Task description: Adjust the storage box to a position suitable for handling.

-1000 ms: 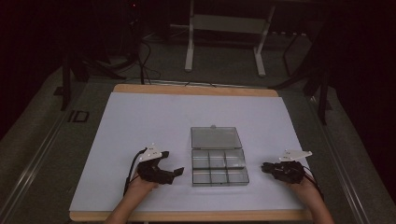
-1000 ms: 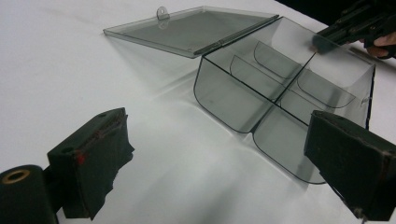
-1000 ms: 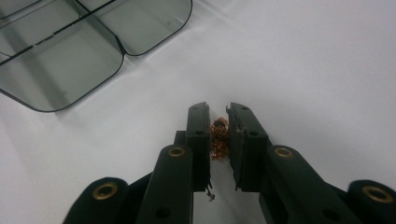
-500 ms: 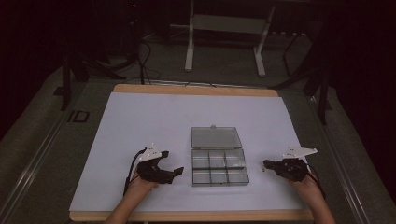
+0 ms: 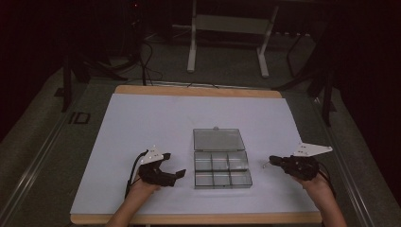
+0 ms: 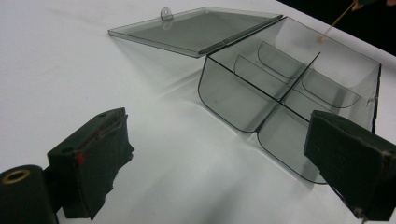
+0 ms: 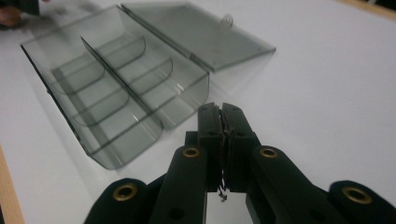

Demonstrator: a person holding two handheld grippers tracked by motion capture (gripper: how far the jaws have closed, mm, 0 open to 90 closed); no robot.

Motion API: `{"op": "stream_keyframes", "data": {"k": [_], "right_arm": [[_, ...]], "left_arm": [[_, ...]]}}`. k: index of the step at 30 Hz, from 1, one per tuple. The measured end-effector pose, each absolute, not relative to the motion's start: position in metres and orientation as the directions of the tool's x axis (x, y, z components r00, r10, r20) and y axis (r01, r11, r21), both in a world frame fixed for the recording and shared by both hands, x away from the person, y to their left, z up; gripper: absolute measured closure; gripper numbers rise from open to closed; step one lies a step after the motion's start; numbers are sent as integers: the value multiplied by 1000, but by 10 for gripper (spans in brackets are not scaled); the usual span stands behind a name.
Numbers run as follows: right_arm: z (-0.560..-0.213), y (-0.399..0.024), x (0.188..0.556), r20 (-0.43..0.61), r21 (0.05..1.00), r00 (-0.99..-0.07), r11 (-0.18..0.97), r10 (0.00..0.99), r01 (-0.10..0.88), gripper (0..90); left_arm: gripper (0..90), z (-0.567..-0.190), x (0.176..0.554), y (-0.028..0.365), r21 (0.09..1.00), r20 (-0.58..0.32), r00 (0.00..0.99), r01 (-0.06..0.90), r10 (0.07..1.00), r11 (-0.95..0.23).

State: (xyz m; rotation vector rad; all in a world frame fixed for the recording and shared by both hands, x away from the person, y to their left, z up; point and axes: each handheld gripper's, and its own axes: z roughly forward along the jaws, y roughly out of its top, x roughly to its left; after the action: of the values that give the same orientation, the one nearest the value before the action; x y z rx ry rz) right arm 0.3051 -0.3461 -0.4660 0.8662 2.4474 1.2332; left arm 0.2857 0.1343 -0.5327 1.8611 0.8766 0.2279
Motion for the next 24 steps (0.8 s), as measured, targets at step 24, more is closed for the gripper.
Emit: {"op": "stream_keyframes", "data": {"k": [24], "right_arm": [[-392,-318,291,-40,877,-848,425,529,224,879]], "left_arm": [[76,-534,284,133,862,-215,723,456,656,-220]]}}
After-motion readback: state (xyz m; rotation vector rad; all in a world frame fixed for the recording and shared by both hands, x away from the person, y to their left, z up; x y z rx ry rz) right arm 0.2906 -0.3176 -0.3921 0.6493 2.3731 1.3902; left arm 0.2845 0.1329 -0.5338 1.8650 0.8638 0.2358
